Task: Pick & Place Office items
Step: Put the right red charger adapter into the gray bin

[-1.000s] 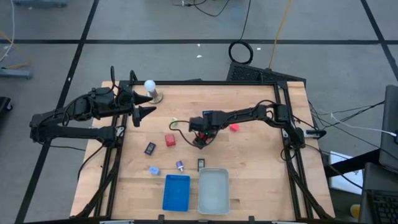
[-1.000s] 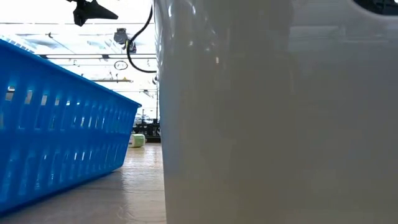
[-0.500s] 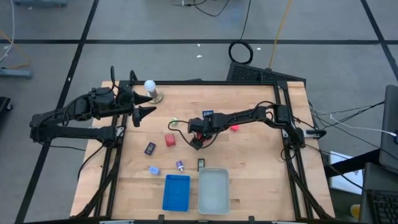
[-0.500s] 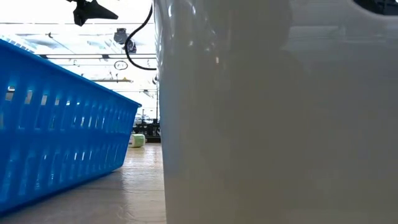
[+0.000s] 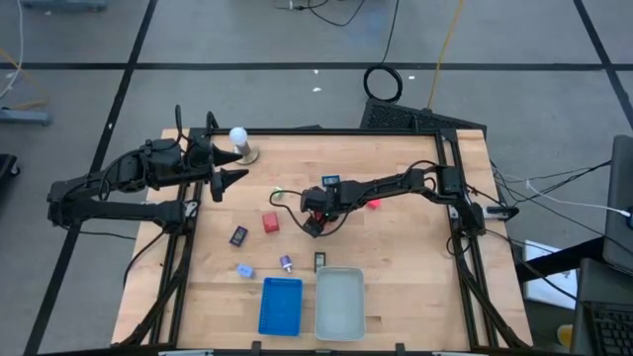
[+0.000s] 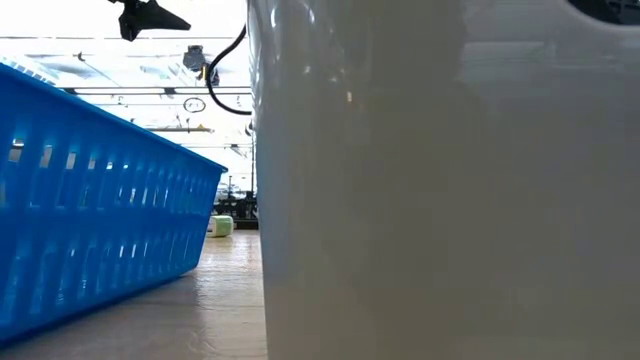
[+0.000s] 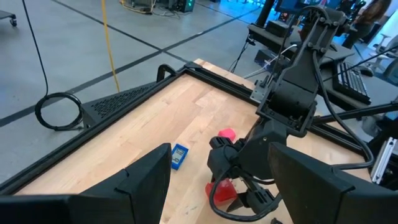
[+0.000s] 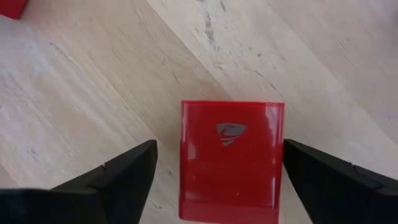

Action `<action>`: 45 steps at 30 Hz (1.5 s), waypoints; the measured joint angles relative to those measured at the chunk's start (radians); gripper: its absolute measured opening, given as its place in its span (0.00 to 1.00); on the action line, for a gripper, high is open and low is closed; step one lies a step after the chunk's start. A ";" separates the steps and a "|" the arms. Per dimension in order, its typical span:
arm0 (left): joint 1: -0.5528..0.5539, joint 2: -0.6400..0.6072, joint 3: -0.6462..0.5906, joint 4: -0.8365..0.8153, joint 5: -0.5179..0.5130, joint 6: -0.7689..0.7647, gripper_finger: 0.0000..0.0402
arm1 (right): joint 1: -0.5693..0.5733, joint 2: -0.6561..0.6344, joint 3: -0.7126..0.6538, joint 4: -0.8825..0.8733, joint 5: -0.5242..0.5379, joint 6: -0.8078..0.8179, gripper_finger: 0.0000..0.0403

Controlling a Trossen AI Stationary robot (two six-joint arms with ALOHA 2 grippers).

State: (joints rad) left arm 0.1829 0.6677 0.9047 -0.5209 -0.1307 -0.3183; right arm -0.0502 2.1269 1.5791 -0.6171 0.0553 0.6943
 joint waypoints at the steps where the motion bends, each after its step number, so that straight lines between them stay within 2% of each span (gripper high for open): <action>1: 0.000 0.000 0.000 0.000 0.000 0.001 0.67 | 0.000 0.000 0.000 0.002 0.001 0.001 0.79; 12: 0.000 0.000 0.000 0.000 0.000 0.019 0.67 | -0.001 0.001 -0.002 0.007 0.003 0.002 0.51; 28: 0.000 0.000 0.000 0.000 0.000 0.028 0.67 | -0.001 0.002 -0.002 0.009 -0.002 0.027 0.51; 45: 0.000 0.000 0.000 0.003 0.001 -0.037 0.67 | 0.016 -0.116 -0.003 0.007 -0.008 -0.002 0.51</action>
State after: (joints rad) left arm 0.1825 0.6676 0.9047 -0.5182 -0.1301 -0.3550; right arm -0.0344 2.0108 1.5766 -0.6101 0.0473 0.6918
